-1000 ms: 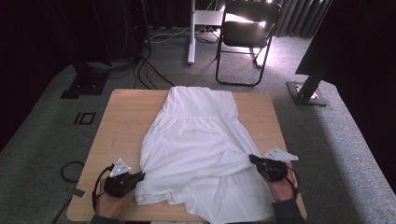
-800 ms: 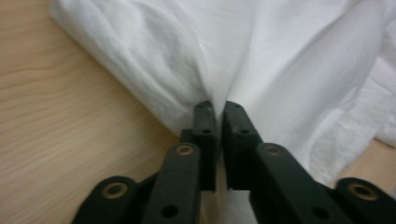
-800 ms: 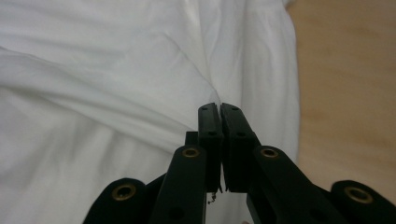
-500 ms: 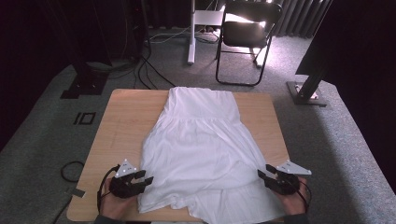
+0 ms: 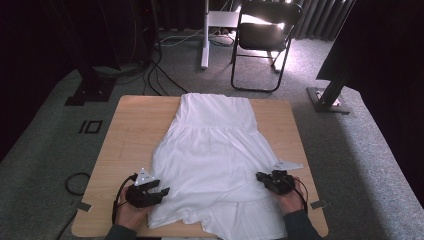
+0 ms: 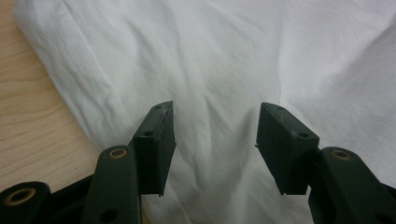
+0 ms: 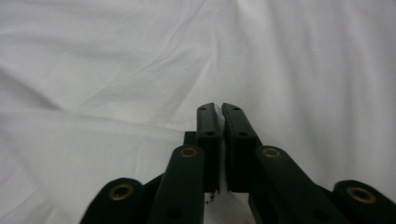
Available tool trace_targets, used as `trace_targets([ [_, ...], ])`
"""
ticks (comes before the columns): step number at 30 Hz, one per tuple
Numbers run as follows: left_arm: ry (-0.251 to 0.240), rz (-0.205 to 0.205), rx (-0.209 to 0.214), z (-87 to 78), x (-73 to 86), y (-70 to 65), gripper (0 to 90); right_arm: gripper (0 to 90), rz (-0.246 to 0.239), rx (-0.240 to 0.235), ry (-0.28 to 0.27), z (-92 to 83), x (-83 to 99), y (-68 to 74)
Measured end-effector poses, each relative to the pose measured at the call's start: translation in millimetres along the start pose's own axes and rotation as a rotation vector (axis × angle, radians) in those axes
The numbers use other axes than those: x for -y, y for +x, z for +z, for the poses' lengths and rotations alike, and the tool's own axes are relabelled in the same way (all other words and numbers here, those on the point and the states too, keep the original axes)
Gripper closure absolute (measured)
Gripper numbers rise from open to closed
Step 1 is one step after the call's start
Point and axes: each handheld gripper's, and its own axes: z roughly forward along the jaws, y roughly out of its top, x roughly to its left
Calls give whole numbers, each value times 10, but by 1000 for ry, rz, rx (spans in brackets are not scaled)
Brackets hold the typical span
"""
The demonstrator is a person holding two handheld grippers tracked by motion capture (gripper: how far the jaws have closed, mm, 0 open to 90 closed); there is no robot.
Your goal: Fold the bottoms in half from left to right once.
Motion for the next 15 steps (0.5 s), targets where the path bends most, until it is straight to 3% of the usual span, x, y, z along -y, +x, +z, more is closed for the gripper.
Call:
trace_targets([
  [3,5,5,-2,15,-9,-8,467,873,11,17,-59,-386,159,-9],
  [8,20,25,-10,69,-26,-48,461,872,12,54,-102,-882,527,-47],
  [12,27,29,-23,94,-38,-44,462,872,39,78,-116,-1110,746,-114],
  [15,22,24,-29,88,-45,-29,454,845,51,81,-95,-1166,852,-168],
])
